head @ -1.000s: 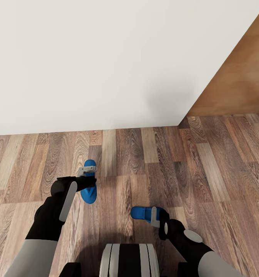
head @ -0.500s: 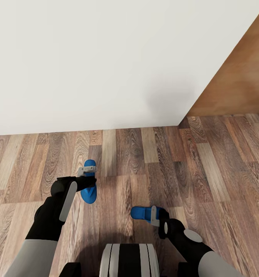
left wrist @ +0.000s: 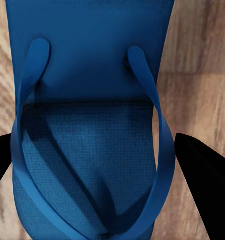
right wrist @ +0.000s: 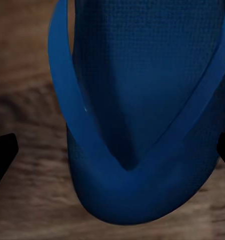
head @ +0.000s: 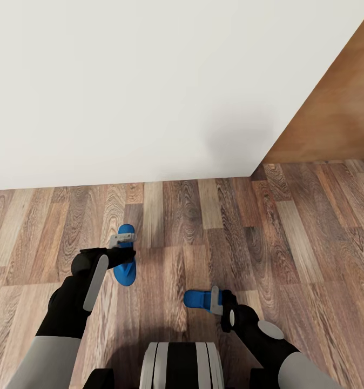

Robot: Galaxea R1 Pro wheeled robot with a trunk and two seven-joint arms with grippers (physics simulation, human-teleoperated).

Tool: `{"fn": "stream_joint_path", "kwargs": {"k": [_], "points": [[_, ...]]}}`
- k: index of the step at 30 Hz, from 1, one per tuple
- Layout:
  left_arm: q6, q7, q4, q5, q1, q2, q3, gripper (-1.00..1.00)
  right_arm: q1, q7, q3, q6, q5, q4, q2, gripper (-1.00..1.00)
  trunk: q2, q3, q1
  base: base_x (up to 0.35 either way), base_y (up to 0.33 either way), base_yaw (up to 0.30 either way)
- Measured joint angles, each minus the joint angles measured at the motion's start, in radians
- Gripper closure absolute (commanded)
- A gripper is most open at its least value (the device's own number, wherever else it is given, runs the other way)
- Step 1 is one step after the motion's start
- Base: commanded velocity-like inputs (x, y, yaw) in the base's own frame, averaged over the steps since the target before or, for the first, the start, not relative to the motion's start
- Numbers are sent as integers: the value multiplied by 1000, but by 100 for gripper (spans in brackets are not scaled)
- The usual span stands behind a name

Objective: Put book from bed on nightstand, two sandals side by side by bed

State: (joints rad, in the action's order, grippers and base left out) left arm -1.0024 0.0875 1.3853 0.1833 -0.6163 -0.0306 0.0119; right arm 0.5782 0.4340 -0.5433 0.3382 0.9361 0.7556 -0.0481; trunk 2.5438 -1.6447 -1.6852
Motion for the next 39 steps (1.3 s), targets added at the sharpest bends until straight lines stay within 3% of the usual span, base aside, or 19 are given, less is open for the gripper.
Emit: {"fn": "stream_joint_path", "kwargs": {"k": [11, 39], "points": [[0, -4, 0, -1, 0, 0, 2, 100, 1, -52, 6, 3, -1, 0, -2, -100, 0, 0, 0, 0, 0, 0], [8, -3, -1, -1, 0, 0, 2, 100, 1, -52, 6, 2, -1, -5, -2, -100, 0, 0, 0, 10, -13, 0]]}}
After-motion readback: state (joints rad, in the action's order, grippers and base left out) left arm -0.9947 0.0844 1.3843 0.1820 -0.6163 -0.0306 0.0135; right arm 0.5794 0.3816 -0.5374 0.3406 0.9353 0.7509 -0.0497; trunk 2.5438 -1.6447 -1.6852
